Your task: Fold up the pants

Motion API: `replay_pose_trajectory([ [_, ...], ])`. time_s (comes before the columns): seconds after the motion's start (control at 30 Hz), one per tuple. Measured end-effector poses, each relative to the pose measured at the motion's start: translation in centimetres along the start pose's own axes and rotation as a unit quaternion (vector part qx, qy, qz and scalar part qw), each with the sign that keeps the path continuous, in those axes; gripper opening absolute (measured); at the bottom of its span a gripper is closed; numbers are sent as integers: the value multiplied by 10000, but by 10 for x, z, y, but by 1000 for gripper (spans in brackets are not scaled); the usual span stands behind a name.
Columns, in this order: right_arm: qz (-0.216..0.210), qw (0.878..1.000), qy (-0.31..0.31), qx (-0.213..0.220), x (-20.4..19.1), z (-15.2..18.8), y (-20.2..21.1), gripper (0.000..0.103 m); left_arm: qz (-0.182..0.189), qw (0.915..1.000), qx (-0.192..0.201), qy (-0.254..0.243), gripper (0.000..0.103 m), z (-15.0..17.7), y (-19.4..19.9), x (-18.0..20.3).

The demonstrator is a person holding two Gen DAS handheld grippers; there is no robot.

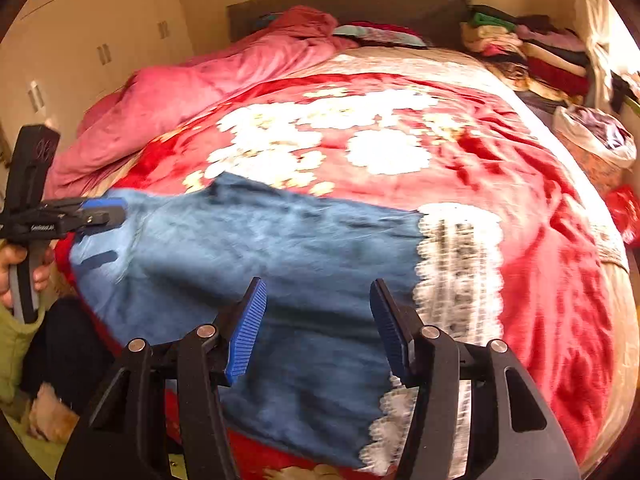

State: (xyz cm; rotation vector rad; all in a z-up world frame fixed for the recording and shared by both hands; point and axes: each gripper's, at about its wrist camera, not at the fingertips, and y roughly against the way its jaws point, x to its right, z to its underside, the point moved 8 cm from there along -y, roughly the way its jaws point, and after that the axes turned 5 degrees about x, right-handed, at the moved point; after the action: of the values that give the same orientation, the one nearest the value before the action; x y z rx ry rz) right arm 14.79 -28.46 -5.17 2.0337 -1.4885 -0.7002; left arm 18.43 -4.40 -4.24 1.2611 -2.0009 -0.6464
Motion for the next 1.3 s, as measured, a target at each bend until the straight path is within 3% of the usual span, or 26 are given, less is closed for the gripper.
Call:
replay_pose_trajectory([
  [0.17,417,9971,-641,56,83,-24,-11,53,43,9998,-180,79,59,-27,-36,-4],
  [0.3,154,9928,-1183,-133,120,-29,-39,51,180,9990,-380,129,58,-38,-67,-3],
  [0.47,-149,9899,-1329,-468,127,-22,-78,44,336,9978,-549,157,57,-45,-98,0],
  [0.63,-374,9899,-1285,-459,120,-15,-86,33,442,9962,-713,246,52,-43,-124,-1],
  [0.7,-477,9903,-1246,-386,117,-14,-83,28,501,9956,-736,300,35,-40,-128,1],
  [0.73,-517,9910,-1189,-344,115,-15,-80,26,656,9942,-776,359,15,-38,-128,5],
  [0.77,-552,9915,-1140,-293,112,-15,-77,25,801,9927,-807,404,6,-37,-127,9],
  [0.87,-569,9932,-1016,-33,106,-20,-63,23,717,9945,-755,122,4,-34,-120,19],
  [1.0,-460,9947,-817,425,109,-41,-41,20,643,9977,-231,44,4,-61,-100,17],
  [1.07,-300,9963,-641,495,112,-52,-43,20,563,9982,-211,10,3,-69,-101,17],
  [1.17,-150,9985,-447,280,116,-55,-63,20,301,9990,-281,-187,3,-67,-114,16],
  [1.3,60,9985,-487,-241,125,-34,-97,21,194,9986,-472,-104,5,-47,-135,5],
])
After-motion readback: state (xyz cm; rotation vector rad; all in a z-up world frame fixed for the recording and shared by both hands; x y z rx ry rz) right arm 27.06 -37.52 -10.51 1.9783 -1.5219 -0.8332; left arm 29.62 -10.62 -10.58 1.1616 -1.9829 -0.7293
